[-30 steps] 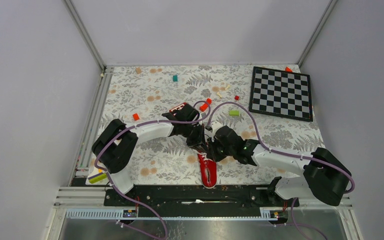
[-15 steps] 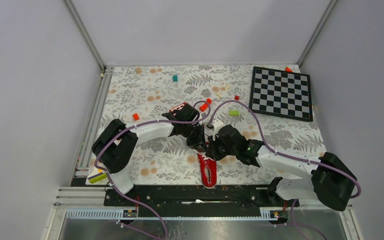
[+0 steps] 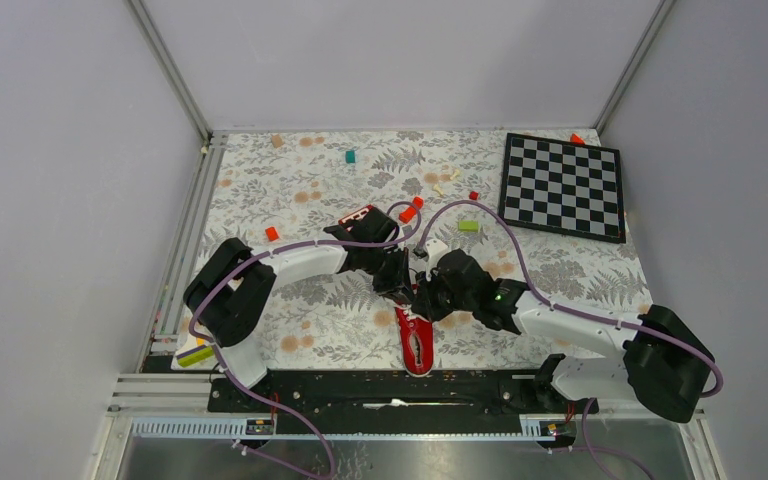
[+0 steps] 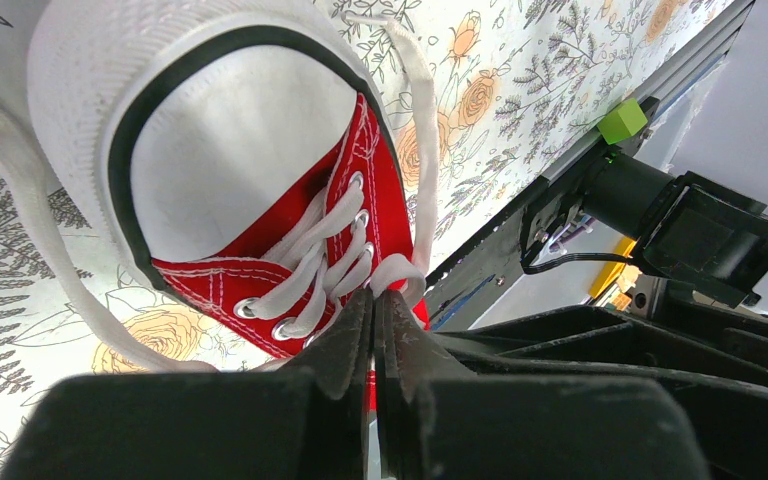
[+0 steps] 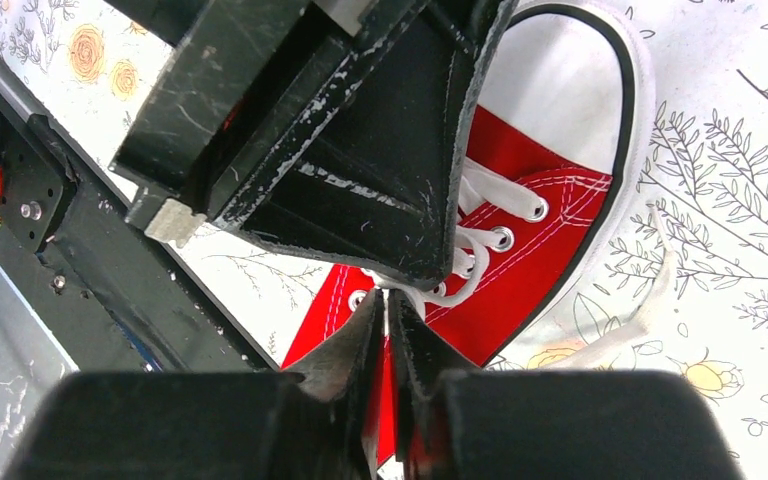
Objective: Tie the shoes
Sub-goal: Cross the shoelace with the shoelace.
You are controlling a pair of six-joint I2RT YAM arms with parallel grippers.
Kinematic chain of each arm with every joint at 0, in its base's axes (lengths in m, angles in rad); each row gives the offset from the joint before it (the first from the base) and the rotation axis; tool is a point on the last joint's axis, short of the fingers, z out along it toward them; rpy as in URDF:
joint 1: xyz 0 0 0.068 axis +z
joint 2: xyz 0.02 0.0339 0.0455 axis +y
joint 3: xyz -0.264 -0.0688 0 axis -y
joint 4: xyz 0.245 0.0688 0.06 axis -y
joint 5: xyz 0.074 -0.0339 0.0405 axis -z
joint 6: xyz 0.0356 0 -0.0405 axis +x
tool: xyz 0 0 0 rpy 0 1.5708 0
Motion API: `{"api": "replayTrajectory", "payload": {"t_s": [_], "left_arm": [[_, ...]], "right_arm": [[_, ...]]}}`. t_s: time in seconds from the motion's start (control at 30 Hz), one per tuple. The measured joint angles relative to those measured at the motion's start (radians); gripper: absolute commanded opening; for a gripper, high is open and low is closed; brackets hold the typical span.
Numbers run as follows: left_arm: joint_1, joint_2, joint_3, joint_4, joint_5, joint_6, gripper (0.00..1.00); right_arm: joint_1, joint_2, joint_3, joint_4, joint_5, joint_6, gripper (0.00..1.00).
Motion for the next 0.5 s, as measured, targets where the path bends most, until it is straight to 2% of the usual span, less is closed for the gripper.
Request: {"api": "replayTrajectory", "payload": {"t_s": [0.2,0.5], "left_arm": [[0.0,0.0,0.0,0.0,0.0,0.0,0.0],[0.0,0.0,0.0,0.0,-0.006,0.0,0.0]], "right_arm": [[0.0,0.012,0.0,-0.001,0.002,-0.006,0.23],[-0.002,0.038,0.0,0.0,0.002,-0.007,0.25]]}}
